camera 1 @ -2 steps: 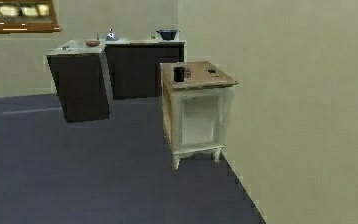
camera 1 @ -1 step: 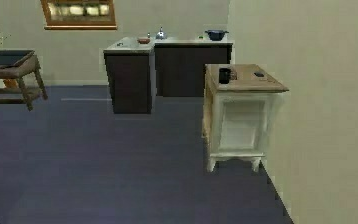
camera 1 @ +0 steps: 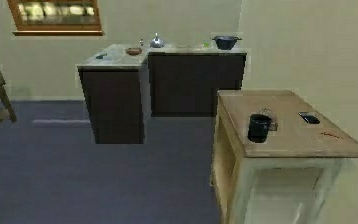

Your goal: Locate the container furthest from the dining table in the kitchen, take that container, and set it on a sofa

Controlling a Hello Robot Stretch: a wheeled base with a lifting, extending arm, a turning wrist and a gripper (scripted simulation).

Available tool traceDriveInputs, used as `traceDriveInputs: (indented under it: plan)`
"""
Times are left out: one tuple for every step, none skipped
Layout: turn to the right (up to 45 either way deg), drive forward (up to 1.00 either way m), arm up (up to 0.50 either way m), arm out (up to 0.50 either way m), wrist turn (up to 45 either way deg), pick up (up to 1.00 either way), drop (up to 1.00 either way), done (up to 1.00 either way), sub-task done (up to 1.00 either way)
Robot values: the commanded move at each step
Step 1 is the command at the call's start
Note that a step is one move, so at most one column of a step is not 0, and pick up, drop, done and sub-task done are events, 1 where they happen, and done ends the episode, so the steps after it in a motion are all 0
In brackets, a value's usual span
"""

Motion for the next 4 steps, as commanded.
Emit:
traceDriveInputs:
  plan:
    - [-6.0,0.0,0.0,0.0,0.0,0.0,0.0,0.0,0.0]
    - [0.0,1.0,0.0,0.0,0.0,0.0,0.0,0.0,0.0]
    - [-3.0,0.0,0.0,0.0,0.0,0.0,0.0,0.0,0.0]
    - [0.0,0.5,0.0,0.0,0.0,0.0,0.0,0.0,0.0]
